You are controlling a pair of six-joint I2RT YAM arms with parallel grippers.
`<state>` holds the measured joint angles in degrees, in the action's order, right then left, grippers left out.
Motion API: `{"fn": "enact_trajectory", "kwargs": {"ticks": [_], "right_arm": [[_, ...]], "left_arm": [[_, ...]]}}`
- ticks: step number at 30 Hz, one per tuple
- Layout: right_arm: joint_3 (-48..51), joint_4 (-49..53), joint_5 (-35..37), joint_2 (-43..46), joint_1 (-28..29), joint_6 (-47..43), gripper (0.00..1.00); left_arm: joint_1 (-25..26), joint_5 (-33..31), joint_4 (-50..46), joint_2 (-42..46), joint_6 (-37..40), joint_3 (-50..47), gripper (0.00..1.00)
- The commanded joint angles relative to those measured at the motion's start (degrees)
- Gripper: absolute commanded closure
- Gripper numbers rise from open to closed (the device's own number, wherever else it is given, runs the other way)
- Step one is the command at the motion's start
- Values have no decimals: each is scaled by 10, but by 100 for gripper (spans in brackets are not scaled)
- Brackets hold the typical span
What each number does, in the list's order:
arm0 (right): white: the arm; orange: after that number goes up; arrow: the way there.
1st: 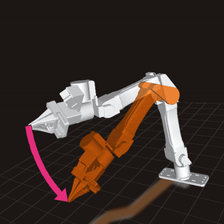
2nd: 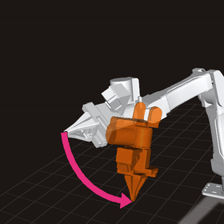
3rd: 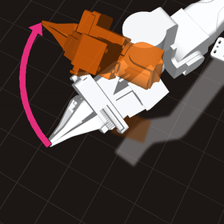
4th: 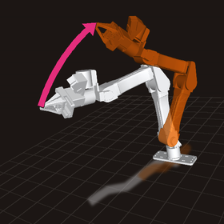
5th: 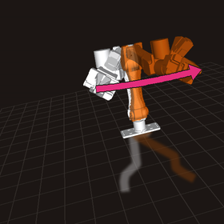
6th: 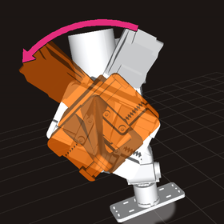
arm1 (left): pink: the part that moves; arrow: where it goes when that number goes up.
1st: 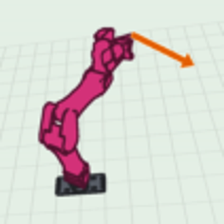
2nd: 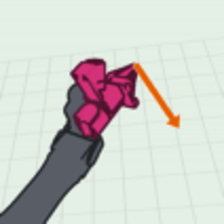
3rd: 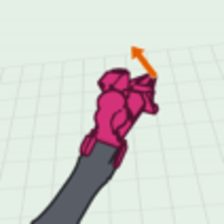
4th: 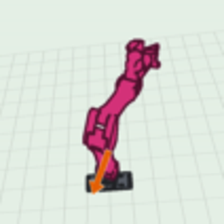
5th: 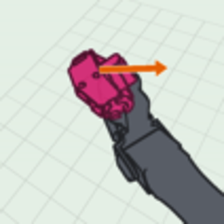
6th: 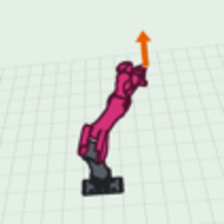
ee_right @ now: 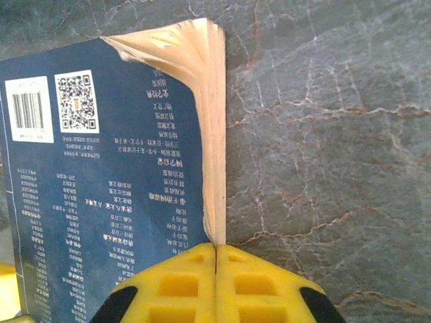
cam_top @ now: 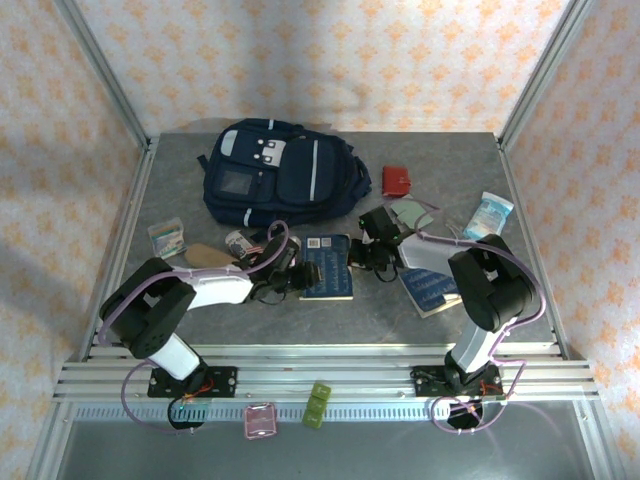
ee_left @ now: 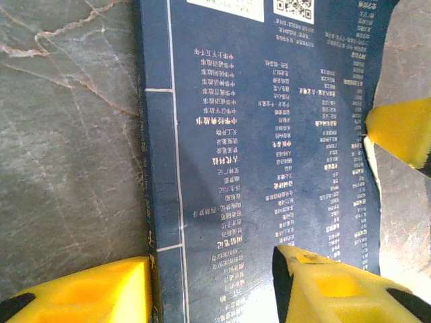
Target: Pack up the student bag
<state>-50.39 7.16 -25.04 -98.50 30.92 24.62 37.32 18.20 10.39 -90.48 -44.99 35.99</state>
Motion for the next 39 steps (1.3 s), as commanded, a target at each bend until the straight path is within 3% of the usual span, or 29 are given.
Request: {"fn": "enact_trajectory", "kwargs": {"ticks": [1,9,12,16,19,23,27,32,36,39], "right_arm": [[33,47,-9,-29,5,10,97],[42,33,-16,-33,6,20,97],[42,27,-23,-32,6,23,96],[42,25,-14,-14,5,32,88],[52,11,-13,22,-8,40,82],[59,9,-16,54,-32,37,69],[77,-21,-64,96,-65,41,62],[93,-79,-97,203,-92,56,34],[89,-136,-151,268,-102,53,22],[94,-198,-172,327,-103,65,3]], "left_arm": [[11,79,223,-13,0,2,53],[11,80,285,46,0,-33,57],[9,75,244,33,8,-22,61],[7,77,192,13,16,-4,87],[4,49,160,30,33,-4,95],[-6,36,99,47,72,10,100],[-21,59,114,87,69,4,100],[-48,91,126,158,62,17,100],[-78,135,147,203,53,29,100],[-111,198,200,221,17,31,100]]}}
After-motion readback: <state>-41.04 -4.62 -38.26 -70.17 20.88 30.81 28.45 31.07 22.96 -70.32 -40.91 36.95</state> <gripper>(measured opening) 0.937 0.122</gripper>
